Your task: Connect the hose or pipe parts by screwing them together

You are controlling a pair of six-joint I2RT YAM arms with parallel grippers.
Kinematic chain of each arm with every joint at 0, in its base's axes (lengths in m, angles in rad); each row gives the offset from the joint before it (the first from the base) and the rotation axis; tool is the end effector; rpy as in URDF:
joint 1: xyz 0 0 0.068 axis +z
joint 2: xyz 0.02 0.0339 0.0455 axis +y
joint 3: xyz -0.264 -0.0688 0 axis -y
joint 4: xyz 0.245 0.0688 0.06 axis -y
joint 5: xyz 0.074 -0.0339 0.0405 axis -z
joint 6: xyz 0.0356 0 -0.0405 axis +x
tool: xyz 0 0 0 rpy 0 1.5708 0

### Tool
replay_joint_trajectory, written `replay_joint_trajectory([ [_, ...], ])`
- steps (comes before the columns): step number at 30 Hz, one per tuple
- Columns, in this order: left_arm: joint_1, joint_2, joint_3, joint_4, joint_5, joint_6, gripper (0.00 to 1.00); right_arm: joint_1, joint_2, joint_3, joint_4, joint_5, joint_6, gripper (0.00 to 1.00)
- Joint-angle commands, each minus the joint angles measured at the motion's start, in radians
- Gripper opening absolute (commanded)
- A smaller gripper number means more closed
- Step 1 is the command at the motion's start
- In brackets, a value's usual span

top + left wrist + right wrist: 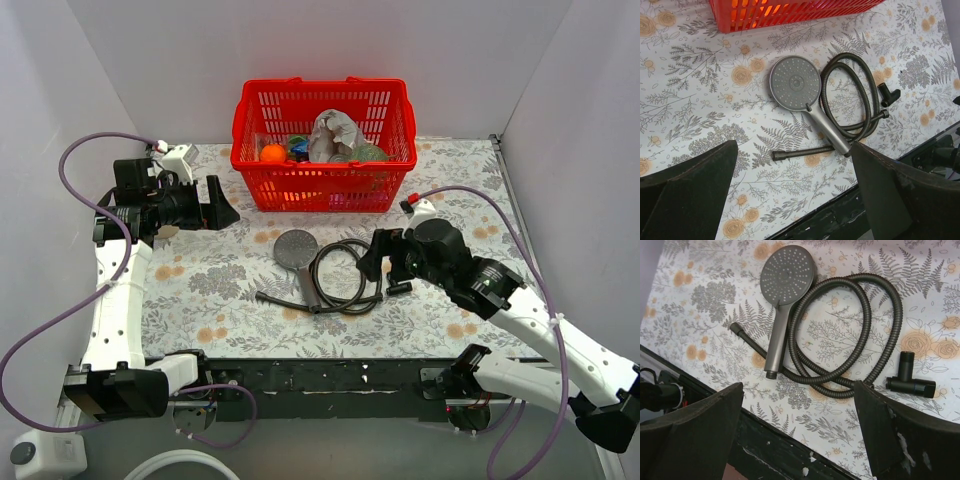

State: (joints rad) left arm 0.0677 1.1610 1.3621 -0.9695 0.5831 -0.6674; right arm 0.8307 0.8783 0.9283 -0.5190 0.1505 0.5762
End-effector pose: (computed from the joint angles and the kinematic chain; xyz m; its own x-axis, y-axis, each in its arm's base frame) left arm 0.2183 -0.0048 0.3913 -0.7541 -0.5690 -0.3279 -0.1633 0.6461 -0.7456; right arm 0.1324 0.1371 0.3395 -0.6042 0.1372 -0.7849 -0.3705 0.8237 0.4292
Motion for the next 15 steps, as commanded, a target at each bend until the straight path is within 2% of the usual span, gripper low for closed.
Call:
replay_joint_trajectory([
  [1,-0.003,-0.027,-0.001,0.009,-0.002,-0.008,0.98,-0.002,0.022,0.026,-0.059,0.043,-0.024,0.98],
  [5,-0.002,-0.021,0.0,0.014,-0.002,-0.015,0.98,-0.001,0.019,-0.065,0.017,-0.038,-0.094,0.98],
  [6,-0.003,-0.018,-0.003,0.015,-0.002,-0.02,0.98,-0.001,0.039,-0.063,0.016,-0.055,-0.099,0.94],
  [9,-0.003,-0.011,-0.017,0.018,0.006,-0.023,0.98,0.021,0.14,-0.028,-0.033,-0.04,-0.081,0.84],
  [12,-0.003,-0.014,-0.032,0.026,0.0,-0.018,0.98,0.093,0.208,-0.011,-0.015,0.004,-0.067,0.78],
  [15,-0.003,-0.012,-0.052,0.025,-0.012,-0.014,0.98,0.174,0.281,0.027,0.008,0.06,-0.055,0.77],
])
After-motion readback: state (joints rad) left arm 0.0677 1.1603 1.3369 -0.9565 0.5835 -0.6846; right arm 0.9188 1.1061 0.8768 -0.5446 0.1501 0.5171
